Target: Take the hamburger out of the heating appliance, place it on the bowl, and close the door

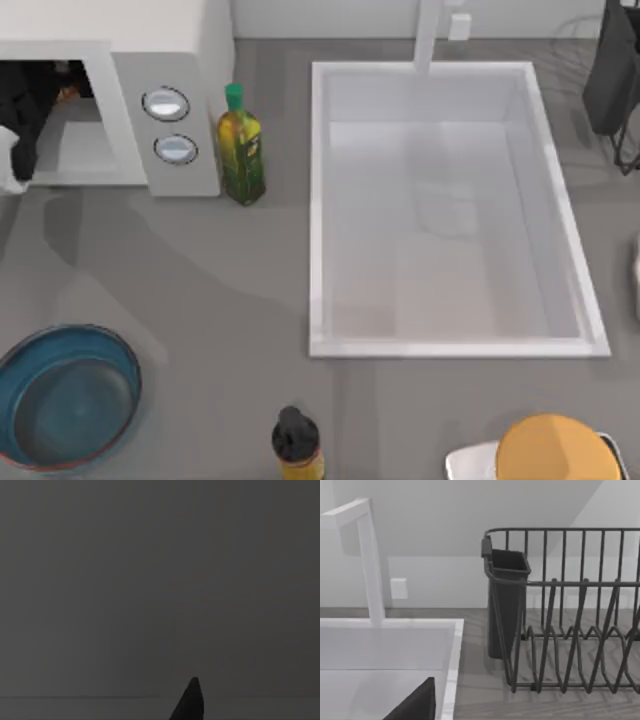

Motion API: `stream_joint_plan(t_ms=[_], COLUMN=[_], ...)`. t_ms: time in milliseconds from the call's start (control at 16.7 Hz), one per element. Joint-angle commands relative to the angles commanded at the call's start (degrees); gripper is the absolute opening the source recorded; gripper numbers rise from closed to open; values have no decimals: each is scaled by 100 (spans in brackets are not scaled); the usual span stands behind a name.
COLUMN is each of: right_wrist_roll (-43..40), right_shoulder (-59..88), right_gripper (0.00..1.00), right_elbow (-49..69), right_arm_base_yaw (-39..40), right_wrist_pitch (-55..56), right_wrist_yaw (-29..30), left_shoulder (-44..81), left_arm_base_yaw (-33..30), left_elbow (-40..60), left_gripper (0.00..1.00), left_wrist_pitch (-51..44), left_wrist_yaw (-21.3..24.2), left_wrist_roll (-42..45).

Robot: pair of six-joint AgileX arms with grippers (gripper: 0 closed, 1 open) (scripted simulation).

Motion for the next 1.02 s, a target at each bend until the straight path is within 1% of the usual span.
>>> stream_joint_plan(t_ms=[180,360,480,840,1020], right_wrist_roll=[0,0,0,0,0], right_shoulder=[0,0,0,0,0], right_gripper=[100,100,100,100,100], right_elbow=[0,0,0,0,0], right_arm_base_yaw=[0,0,0,0,0], right_wrist_pitch=[0,0,0,0,0], right_wrist_yaw=[0,0,0,0,0], left_shoulder=[-92,-392,-672,-1623,-2008], left_arm_base_yaw=[18,76,131,320,397], left_elbow=[-200,-942,-1713,-4439,-5395], left_gripper=[0,0,0,0,0], left_wrist_pitch=[145,625,1071,2620,3253], left_wrist_yaw=[16,70,120,294,366], left_wrist_roll=[4,19,32,79,98])
